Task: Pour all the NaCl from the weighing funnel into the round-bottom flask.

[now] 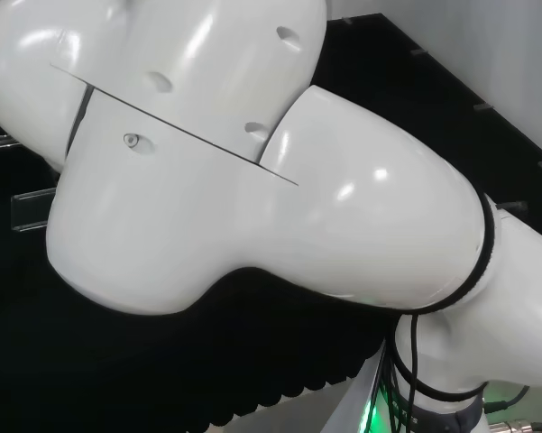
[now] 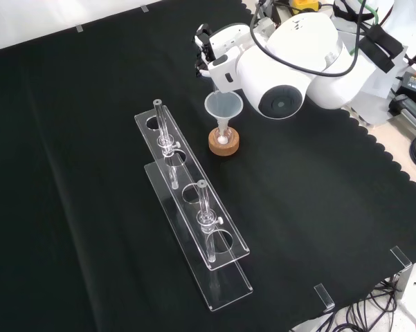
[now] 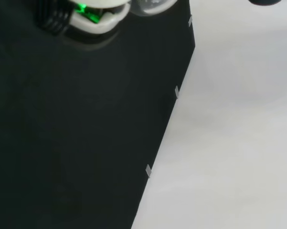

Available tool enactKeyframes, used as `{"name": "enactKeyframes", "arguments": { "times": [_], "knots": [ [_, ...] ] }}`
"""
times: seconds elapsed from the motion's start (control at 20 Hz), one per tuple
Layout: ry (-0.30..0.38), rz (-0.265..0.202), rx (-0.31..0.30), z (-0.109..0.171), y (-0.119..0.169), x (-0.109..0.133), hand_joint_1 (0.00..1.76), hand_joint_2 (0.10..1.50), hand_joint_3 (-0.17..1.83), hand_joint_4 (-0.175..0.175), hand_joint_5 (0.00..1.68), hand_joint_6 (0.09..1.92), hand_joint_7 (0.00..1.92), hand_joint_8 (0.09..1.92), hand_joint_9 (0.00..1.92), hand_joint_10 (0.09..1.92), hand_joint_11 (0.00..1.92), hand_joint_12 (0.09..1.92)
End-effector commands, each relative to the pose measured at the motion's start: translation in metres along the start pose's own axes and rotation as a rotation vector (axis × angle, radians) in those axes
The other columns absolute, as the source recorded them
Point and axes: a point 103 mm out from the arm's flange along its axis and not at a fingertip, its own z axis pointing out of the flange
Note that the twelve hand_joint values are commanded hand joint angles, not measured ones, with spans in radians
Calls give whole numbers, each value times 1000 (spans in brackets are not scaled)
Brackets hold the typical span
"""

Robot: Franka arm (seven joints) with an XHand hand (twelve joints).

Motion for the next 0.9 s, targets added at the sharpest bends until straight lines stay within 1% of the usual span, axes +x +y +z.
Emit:
{"name": "enactKeyframes", "arguments": {
  "times": [0.05,0.25,0.65,0.9],
  "knots": [
    [-26,12,9,-3,-2,0,1123,762,415,175,1343,453,1481,192,1635,87,1413,618],
    [-42,15,5,-4,-3,0,1123,763,414,175,1342,454,1480,192,1634,87,1411,617],
    [-45,21,3,-4,-4,0,1123,764,412,175,1341,456,1480,190,1632,87,1409,617],
    [-33,20,2,-2,-5,0,1123,765,410,175,1341,457,1480,190,1632,87,1408,617]
  ]
}}
